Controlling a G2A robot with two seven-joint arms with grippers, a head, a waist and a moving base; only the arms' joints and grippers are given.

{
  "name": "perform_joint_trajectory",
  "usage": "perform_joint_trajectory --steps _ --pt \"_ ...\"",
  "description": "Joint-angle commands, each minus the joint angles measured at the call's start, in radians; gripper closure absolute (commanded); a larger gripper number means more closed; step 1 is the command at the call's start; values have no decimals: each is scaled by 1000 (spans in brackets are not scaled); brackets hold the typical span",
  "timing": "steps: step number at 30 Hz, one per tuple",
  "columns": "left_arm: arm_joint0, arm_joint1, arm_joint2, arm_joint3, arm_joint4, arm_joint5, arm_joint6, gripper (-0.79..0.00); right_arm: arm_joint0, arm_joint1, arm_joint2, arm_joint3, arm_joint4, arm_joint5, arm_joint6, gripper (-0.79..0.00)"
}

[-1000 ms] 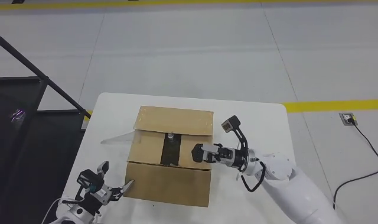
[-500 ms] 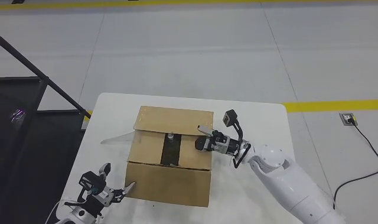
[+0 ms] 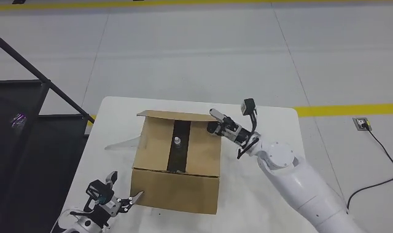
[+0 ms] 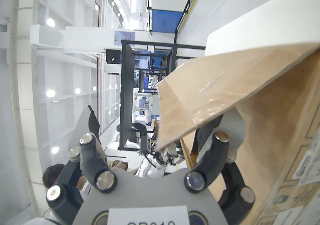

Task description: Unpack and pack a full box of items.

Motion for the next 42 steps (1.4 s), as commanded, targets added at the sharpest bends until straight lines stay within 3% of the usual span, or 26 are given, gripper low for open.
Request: perform_joint_trajectory --steps 1,22,31,37,42 --pt "2 1 2 1 4 1 1 -785 21 -12 -6 25 -19 -6 -43 -785" --pt "15 6 24 7 27 21 9 -785 242 -173 -112 413 -118 -73 -206 -785" --pt "18 8 32 17 31 28 16 -785 288 -237 -130 577 -110 -73 -187 -785" --pt "27 10 30 12 33 29 26 -785 299 -247 -83 621 -55 -206 -116 -785" --pt "39 10 15 -8 6 36 64 -785 278 -240 -47 560 -19 -284 9 -785"
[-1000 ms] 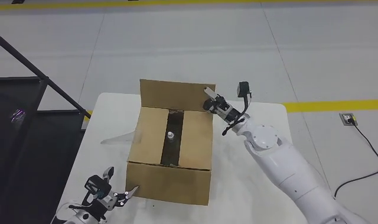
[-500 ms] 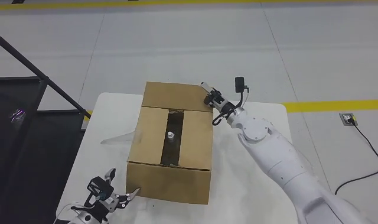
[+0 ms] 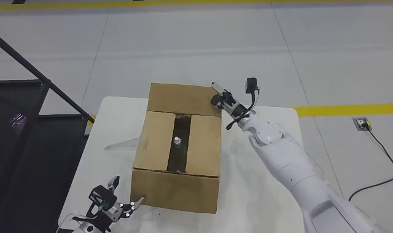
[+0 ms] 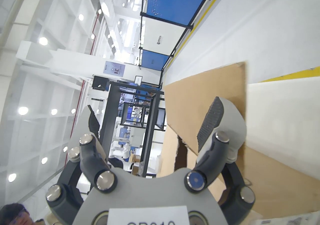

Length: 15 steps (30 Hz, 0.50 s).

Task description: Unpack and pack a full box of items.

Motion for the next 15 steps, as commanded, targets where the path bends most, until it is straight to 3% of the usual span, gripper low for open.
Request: perform_joint_trajectory --steps 1,8,15 --pt "7 0 -12 -12 -22 2 21 -785 -15 4 14 -44 19 -17 68 -785" --pt "41 -2 -87 -36 -140 45 101 -785 -63 15 22 -226 43 123 311 -785" --pt "-5 -12 -99 16 -234 196 49 -785 -77 -4 -26 -292 -47 275 287 -785"
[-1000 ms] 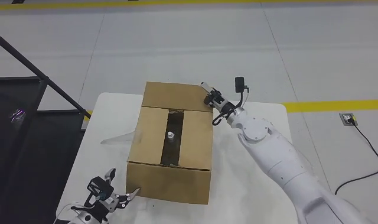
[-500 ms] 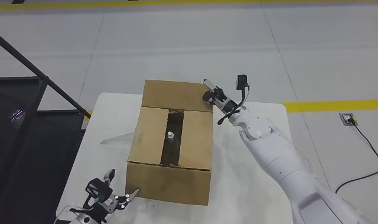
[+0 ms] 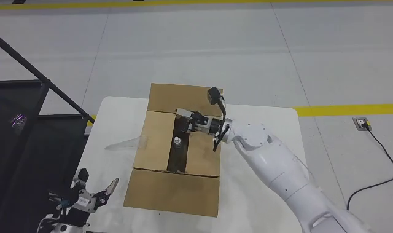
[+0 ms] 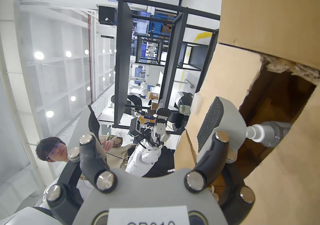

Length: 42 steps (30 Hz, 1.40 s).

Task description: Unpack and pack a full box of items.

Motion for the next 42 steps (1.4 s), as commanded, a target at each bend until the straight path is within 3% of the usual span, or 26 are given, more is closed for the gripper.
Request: perform_joint_trajectory --steps 1,9,15,25,38,42 --pt "-31 -2 14 20 4 40 -17 -785 0 -10 -13 2 -18 27 -26 -785" --pt "-186 -10 114 149 64 92 -51 -785 -5 -32 -20 12 2 30 -56 -785" --pt "-240 -17 172 205 86 98 -33 -785 -17 -32 -19 6 -6 38 -70 -785" --pt "-244 -21 202 207 107 81 -9 -785 -35 -37 -17 -36 -161 194 -247 -785" --pt "-211 -21 197 186 106 58 18 -785 25 -94 -55 51 -195 235 -223 -785" --pt "-210 -23 191 184 104 100 21 -785 50 -122 -74 103 -197 233 -229 -785"
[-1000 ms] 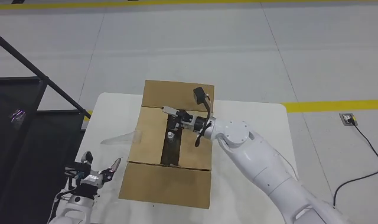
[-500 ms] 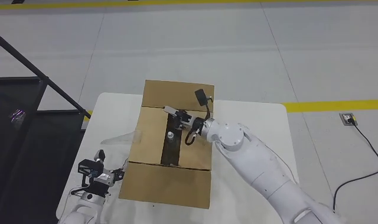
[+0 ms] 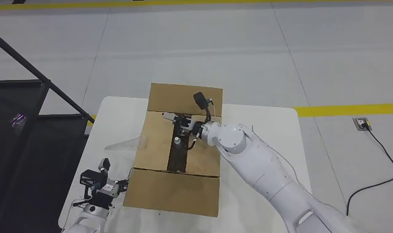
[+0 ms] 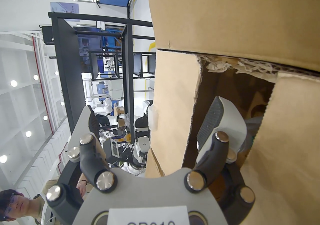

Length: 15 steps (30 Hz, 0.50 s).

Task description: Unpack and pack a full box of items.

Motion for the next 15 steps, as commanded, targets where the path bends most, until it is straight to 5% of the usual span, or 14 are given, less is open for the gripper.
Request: perform_joint_trajectory --steps 1,15 --pt "-7 -2 -1 6 -17 28 -16 -785 9 -13 -6 24 2 -7 -2 -785" --pt "-66 -17 52 25 0 128 -74 -785 28 -58 2 120 -7 -56 9 -785"
